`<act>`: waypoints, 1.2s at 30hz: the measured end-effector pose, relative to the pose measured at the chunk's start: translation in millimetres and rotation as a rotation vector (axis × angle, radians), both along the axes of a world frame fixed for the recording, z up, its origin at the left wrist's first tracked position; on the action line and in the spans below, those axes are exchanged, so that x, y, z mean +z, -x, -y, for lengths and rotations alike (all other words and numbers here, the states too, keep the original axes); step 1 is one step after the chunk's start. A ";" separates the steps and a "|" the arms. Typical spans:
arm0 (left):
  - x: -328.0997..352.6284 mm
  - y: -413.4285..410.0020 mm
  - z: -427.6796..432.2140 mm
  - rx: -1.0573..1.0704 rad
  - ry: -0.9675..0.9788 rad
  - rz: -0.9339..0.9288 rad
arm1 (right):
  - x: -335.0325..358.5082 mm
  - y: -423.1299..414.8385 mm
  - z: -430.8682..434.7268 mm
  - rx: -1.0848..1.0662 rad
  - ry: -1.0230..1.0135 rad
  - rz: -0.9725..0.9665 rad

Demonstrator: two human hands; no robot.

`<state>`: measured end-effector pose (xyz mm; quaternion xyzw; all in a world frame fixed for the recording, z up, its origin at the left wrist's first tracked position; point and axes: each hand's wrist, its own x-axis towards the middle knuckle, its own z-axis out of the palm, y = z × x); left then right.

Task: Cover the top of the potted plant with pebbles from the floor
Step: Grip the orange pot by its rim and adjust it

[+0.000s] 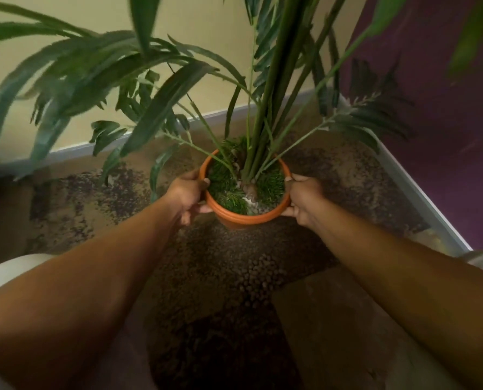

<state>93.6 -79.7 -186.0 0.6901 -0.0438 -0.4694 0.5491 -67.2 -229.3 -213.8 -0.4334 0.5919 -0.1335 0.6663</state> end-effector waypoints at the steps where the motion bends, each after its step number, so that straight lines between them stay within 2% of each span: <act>1: -1.1 -0.3 -3.2 0.014 -0.009 -0.007 | -0.6 -2.7 -2.4 0.009 0.000 -0.006; 6: -8.8 -1.0 -8.8 0.065 -0.020 -0.066 | -3.5 -9.1 -6.4 0.037 0.008 -0.043; 23: -22.1 -1.3 -20.9 0.018 -0.090 0.020 | 4.6 -6.9 -15.2 0.098 0.029 -0.127; 29: -25.5 -1.3 -22.4 0.049 -0.067 -0.015 | 4.5 -2.4 -16.2 0.112 0.064 -0.138; 33: -30.3 0.8 -26.4 0.207 -0.112 -0.044 | -1.0 1.9 -12.7 0.045 0.005 -0.173; 36: -49.9 10.7 -35.1 0.403 -0.271 -0.044 | -11.9 16.5 -15.9 0.091 -0.043 -0.278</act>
